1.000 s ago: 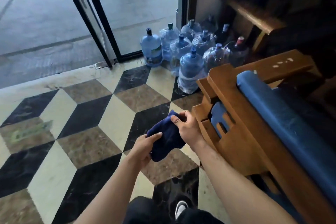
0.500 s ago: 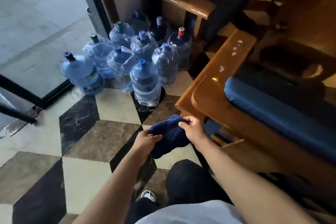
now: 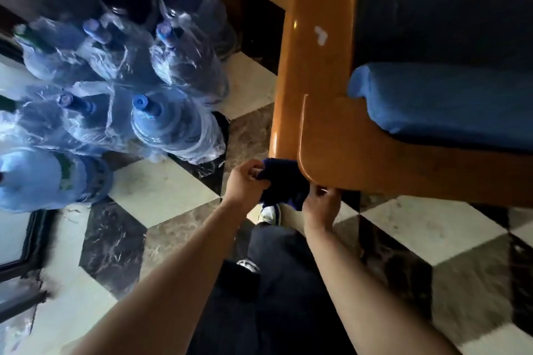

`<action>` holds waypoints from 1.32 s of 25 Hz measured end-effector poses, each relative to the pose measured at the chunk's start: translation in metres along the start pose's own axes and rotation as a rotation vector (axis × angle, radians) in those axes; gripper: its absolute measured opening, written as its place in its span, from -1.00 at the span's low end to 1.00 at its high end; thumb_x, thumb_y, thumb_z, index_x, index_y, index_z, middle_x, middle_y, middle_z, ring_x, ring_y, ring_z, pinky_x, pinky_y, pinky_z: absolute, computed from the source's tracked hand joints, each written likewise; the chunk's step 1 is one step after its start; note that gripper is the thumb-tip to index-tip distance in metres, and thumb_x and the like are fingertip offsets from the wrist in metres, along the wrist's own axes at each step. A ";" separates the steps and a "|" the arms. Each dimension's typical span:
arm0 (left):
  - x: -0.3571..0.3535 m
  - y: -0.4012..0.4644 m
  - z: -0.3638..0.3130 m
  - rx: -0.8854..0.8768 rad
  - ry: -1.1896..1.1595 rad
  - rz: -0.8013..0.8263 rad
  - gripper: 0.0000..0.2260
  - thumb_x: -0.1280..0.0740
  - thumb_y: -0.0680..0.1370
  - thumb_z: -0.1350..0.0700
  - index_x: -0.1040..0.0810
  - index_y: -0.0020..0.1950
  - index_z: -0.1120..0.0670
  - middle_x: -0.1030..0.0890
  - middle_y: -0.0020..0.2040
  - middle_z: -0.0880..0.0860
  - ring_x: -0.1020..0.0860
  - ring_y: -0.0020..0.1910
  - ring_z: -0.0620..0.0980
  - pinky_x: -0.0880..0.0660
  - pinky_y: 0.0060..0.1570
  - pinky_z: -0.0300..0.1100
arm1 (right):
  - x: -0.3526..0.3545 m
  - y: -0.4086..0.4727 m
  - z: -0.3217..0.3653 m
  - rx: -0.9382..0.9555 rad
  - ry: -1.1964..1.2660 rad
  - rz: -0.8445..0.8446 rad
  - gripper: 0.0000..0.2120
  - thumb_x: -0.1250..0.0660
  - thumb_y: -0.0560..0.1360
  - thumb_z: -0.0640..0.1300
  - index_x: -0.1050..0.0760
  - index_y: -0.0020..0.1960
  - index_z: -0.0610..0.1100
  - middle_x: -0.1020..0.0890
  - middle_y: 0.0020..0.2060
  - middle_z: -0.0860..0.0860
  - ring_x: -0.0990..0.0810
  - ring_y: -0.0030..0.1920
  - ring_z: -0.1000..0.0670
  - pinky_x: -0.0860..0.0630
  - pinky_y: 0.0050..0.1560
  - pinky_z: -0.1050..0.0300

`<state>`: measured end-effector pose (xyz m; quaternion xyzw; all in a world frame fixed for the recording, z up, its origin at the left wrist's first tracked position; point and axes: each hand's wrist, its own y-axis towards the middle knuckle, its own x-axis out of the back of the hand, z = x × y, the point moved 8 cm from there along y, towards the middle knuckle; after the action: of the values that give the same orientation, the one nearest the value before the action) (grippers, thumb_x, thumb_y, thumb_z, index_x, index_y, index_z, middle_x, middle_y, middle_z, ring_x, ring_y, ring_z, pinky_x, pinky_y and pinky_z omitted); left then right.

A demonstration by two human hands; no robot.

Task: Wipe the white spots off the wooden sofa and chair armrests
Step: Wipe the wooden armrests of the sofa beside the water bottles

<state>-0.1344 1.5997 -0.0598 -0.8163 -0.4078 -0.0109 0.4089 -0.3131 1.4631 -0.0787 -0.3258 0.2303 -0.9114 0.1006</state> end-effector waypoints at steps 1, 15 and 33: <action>-0.005 0.013 -0.002 -0.017 0.027 0.002 -0.61 -0.43 0.37 0.42 -0.63 -0.14 -0.10 -0.65 -0.28 -0.09 -0.60 -0.32 -0.08 -0.58 -0.24 -0.20 | 0.001 0.001 -0.005 -0.007 0.026 -0.096 -0.67 -0.40 0.58 -0.28 -0.53 0.27 -0.45 -0.61 0.25 -0.36 -0.57 0.28 -0.34 -0.39 0.26 -0.02; -0.008 0.086 -0.016 -0.106 -0.036 0.217 -0.78 -0.54 0.41 0.28 -0.65 -0.18 -0.05 -0.75 -0.23 0.01 -0.71 -0.25 -0.04 -0.63 -0.24 -0.19 | -0.095 -0.062 0.049 0.631 -0.745 -0.060 -0.43 -0.17 0.70 0.04 -0.23 0.61 -0.23 -0.22 0.64 -0.13 -0.25 0.59 -0.24 -0.26 0.57 -0.17; -0.019 0.244 -0.109 0.094 -0.043 0.495 -0.84 -0.27 0.62 0.04 -0.54 0.13 0.07 -0.67 0.00 0.23 -0.66 -0.15 0.16 -0.61 -0.10 0.08 | -0.147 0.075 0.163 0.376 -0.885 -0.325 -0.12 -0.28 0.54 0.31 -0.13 0.65 -0.20 -0.11 0.65 -0.22 -0.03 0.64 -0.35 -0.02 0.62 -0.29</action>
<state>0.0519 1.4323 -0.1547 -0.8715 -0.2039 0.1258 0.4279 -0.0931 1.3887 -0.0842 -0.6885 -0.0560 -0.7158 0.1023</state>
